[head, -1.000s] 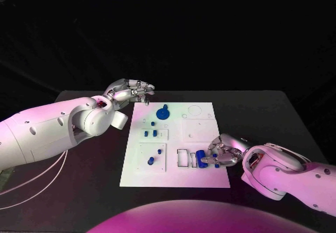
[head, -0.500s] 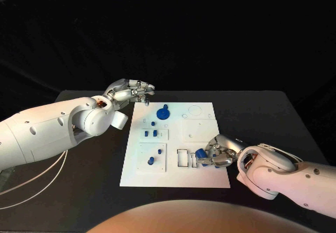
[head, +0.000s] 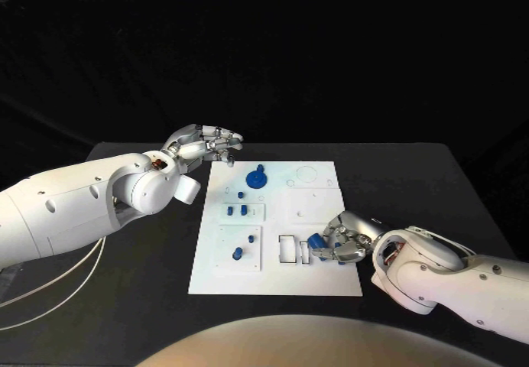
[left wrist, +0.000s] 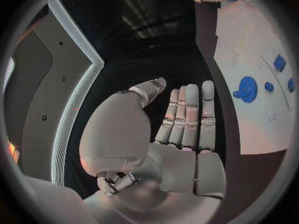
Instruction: Assemble the parts on the task board
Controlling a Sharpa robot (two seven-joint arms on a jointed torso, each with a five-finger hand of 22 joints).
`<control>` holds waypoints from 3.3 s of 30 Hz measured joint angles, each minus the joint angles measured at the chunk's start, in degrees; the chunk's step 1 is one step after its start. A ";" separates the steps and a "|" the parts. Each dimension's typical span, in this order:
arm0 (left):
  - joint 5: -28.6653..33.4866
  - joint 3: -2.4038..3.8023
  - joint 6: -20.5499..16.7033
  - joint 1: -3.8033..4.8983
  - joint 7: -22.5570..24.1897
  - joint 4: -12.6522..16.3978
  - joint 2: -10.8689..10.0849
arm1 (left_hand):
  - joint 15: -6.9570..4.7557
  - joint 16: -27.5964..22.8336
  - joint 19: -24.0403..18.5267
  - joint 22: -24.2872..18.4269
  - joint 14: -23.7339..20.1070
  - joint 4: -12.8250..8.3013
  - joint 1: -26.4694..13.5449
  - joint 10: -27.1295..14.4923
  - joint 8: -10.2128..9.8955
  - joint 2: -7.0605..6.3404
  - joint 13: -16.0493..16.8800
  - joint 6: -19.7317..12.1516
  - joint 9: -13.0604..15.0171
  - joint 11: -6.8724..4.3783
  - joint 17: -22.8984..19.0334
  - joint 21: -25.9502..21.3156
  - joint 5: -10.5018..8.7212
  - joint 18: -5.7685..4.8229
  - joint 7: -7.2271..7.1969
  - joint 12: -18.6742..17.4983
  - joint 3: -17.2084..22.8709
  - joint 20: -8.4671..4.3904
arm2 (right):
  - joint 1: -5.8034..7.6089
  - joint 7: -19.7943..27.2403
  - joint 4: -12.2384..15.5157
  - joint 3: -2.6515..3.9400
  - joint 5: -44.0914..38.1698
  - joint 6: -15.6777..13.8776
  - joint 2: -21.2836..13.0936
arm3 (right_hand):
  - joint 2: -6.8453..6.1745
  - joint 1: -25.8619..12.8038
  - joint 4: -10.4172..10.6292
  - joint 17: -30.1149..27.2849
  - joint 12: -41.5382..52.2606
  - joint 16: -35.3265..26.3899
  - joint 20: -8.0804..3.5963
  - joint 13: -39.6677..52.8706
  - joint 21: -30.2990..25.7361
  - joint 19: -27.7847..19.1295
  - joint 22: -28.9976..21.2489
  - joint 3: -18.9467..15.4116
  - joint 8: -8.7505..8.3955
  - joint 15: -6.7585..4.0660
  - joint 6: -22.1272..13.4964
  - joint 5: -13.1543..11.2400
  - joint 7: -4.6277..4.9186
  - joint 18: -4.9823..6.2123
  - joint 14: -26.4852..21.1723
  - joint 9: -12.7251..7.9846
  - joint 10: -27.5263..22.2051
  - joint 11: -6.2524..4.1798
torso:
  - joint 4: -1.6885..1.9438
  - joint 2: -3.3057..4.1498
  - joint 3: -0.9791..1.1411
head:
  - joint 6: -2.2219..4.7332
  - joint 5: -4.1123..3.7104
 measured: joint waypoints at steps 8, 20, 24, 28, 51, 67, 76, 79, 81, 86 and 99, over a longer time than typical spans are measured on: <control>0.00 0.00 0.00 0.00 -0.03 0.00 0.00 | 0.00 0.00 0.00 -0.05 0.00 0.17 0.00 0.00 0.29 0.00 -0.08 0.00 0.00 0.00 -0.06 0.00 0.00 0.00 0.00 0.00 -0.17 0.00 | 1.17 -0.64 1.50 -0.24 3.81 -1.13 -0.88 | -0.12 0.13 -0.07 0.00 0.37 0.16 -0.41 0.00 0.50 0.00 -0.01 4.21 0.09 -0.41 0.16 4.39 0.18 0.00 -0.01 0.00 0.53 -0.29 | -0.01 -0.03 0.00 | 0.00 -0.13; -0.01 0.00 0.01 0.00 -0.05 -0.04 0.12 | 0.00 0.00 0.00 -0.05 0.00 0.17 0.00 0.00 0.29 0.00 -0.07 0.00 0.00 0.00 -0.06 0.00 0.00 0.00 0.00 0.00 -0.17 0.00 | 3.59 -0.76 4.01 -0.10 7.54 -2.29 0.22 | 1.13 -2.45 -0.24 -0.01 1.59 0.20 -0.41 -0.01 0.98 0.00 -0.01 4.64 -0.31 -0.41 0.74 4.20 0.77 -0.01 -0.01 -0.01 1.52 -0.31 | 0.02 0.00 -0.01 | 0.00 -0.09; -0.01 0.00 0.01 0.00 -0.06 -0.05 0.14 | 0.00 0.00 0.00 -0.05 0.00 0.17 0.00 0.00 0.29 0.00 -0.07 0.00 0.00 0.00 -0.06 0.00 0.00 -0.01 0.00 0.00 -0.17 0.00 | 3.70 -0.66 3.74 -0.11 8.38 -2.14 1.58 | 0.95 -5.02 1.78 -0.01 1.97 0.27 -0.41 -0.01 0.98 0.00 -0.02 6.36 -0.30 -0.41 0.90 2.81 0.92 0.00 -0.01 -0.01 1.85 -0.39 | 0.01 0.04 -0.01 | 0.00 -0.06; -0.01 0.00 0.02 0.00 -0.07 -0.05 0.24 | 0.00 0.00 0.00 -0.05 0.00 0.17 0.00 0.00 0.29 0.00 -0.07 0.00 0.00 0.00 -0.06 0.00 0.00 0.00 0.00 0.00 -0.17 0.00 | 3.73 -0.61 2.95 -0.12 9.20 -1.41 3.64 | 0.69 -7.08 2.97 -0.01 2.36 0.42 -0.41 -0.02 0.98 0.00 -0.02 6.01 0.15 -0.41 1.12 1.37 1.13 0.00 -0.01 1.01 2.15 -0.50 | 0.01 0.07 0.00 | 0.00 0.01; -0.19 0.00 0.26 0.00 -0.49 0.10 0.29 | 0.00 0.00 0.00 -0.05 0.00 0.17 0.00 0.00 0.29 0.00 -0.20 -0.21 0.00 0.00 -0.16 0.00 0.00 0.00 0.21 0.00 -0.16 0.00 | 3.15 -1.20 -1.29 -0.17 10.48 2.98 7.71 | 0.90 -8.66 3.72 -0.02 4.19 0.42 -0.81 -0.03 1.26 0.00 0.02 5.86 0.43 -0.82 3.91 -0.39 -0.06 0.00 0.00 1.81 3.25 -1.03 | -0.08 0.09 0.07 | 0.00 0.00; -0.60 0.00 0.56 0.01 -0.85 0.11 0.31 | 0.00 0.00 0.00 -0.10 0.00 0.33 0.00 0.00 0.29 0.00 -0.26 -0.42 0.00 0.00 -0.15 0.00 0.00 0.00 0.00 0.00 -0.33 0.00 | 3.10 -1.67 -3.27 -0.16 9.37 3.57 9.36 | 0.92 -11.68 7.87 -0.02 3.23 0.42 -1.22 -0.04 1.08 0.00 0.01 -8.84 0.66 -1.22 6.57 -7.01 -2.71 0.01 0.00 3.44 3.35 -1.13 | -0.04 0.06 0.05 | 0.00 -0.26; -0.68 0.00 0.61 0.01 -0.95 0.12 0.27 | 0.00 0.00 0.00 -0.10 0.00 0.33 0.00 0.00 0.29 0.00 -0.25 -0.42 0.00 0.00 -0.15 0.00 0.00 0.00 0.00 0.00 -0.33 0.00 | 2.97 -1.57 -2.79 -0.16 8.54 3.36 8.88 | 3.08 -11.60 7.93 -0.02 2.63 0.41 -1.22 -0.04 0.96 0.00 0.00 -13.38 0.32 -1.22 6.38 -7.01 -2.52 0.01 0.00 3.95 3.35 -1.13 | -0.04 0.06 0.04 | 0.00 -0.22; -0.70 0.00 0.63 0.01 -0.98 0.14 0.23 | 0.00 0.00 0.00 -0.10 0.00 0.33 0.00 0.00 0.29 0.00 -0.25 -0.41 0.00 0.00 -0.15 0.00 0.00 0.00 0.00 0.00 -0.33 0.00 | 2.94 -1.44 -2.19 -0.16 8.22 3.28 8.24 | 4.09 -8.83 7.51 -0.03 2.63 0.41 -1.22 -0.04 0.96 0.00 0.00 -12.12 0.32 -1.22 6.38 -6.97 -2.52 0.01 0.00 4.05 3.34 -1.13 | -0.04 0.05 0.05 | 0.00 -0.10; -0.71 0.00 0.64 0.01 -0.99 0.14 0.21 | 0.00 0.00 0.00 -0.09 0.00 0.33 0.00 0.00 0.29 0.00 -0.25 -0.41 0.00 0.00 -0.15 0.00 0.00 0.00 0.00 0.00 -0.33 0.00 | 2.93 -1.34 -1.73 -0.16 8.06 3.20 7.74 | 4.09 -7.49 7.43 -0.03 2.63 0.42 -1.22 -0.05 0.96 0.00 0.00 -11.73 0.04 -1.22 6.38 -6.36 -2.52 0.01 -0.01 4.13 3.34 -1.12 | -0.04 0.04 0.06 | 0.00 -0.04; -0.72 0.00 0.65 0.00 -1.01 0.16 0.12 | 0.00 0.00 0.00 -0.10 0.00 0.32 0.00 0.00 0.29 0.00 -0.25 -0.41 0.00 0.00 -0.20 0.00 0.00 0.00 0.00 0.00 -0.32 0.00 | 2.99 -0.80 0.28 -0.16 7.73 2.49 4.95 | 3.40 -4.32 7.09 -0.03 2.07 0.41 -1.22 -0.05 0.96 0.00 -0.01 -10.63 -0.34 -1.22 6.20 -4.56 -2.35 0.01 -0.01 4.39 3.34 -1.12 | -0.08 0.01 0.07 | 0.00 0.02; -0.75 0.00 0.63 0.01 -1.01 0.22 -0.08 | 0.00 0.00 0.00 -0.09 0.00 0.32 0.00 0.00 0.51 0.00 -0.33 -0.41 0.00 0.00 -0.26 0.00 0.00 0.00 0.00 0.00 -0.32 0.00 | 3.63 -0.39 1.53 -0.11 5.96 1.10 -4.24 | 0.90 0.57 6.47 -0.03 -1.98 0.39 -1.21 -0.05 -1.35 0.00 -0.02 -10.00 -1.34 -1.21 4.12 -3.44 -1.52 0.01 0.00 5.16 0.91 -0.58 | -0.21 -0.07 -0.02 | 0.00 -0.85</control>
